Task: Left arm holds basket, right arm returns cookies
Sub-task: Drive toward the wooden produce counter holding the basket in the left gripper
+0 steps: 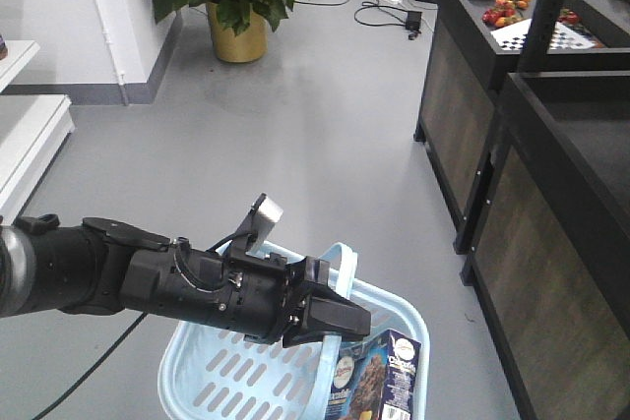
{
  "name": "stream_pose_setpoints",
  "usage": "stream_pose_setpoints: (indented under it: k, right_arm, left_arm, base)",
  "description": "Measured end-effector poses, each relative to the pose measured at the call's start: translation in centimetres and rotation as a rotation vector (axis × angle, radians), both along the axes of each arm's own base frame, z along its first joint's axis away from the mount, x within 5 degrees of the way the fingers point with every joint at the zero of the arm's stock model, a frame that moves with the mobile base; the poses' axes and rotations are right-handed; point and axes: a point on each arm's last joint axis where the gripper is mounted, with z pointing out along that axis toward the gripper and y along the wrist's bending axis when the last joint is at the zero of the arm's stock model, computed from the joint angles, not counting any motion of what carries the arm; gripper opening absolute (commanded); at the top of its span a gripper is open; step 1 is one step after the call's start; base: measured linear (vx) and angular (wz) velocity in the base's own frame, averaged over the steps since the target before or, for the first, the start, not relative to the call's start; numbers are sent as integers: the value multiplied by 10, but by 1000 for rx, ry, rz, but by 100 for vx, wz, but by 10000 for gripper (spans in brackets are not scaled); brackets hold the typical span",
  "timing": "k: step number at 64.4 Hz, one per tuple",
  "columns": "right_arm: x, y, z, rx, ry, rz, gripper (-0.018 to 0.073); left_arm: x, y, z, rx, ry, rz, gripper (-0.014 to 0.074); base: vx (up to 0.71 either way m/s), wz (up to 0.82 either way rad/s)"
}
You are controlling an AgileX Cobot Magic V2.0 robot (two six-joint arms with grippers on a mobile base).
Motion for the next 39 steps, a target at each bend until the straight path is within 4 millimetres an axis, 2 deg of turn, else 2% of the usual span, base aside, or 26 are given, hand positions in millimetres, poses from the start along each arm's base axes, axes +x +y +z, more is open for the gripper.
stream_pose_setpoints:
  k: [39]
  right_arm:
    - [0, 0, 0, 0, 0, 0, -9]
  left_arm:
    - [0, 0, 0, 0, 0, 0, -6]
  base:
    - [18, 8]
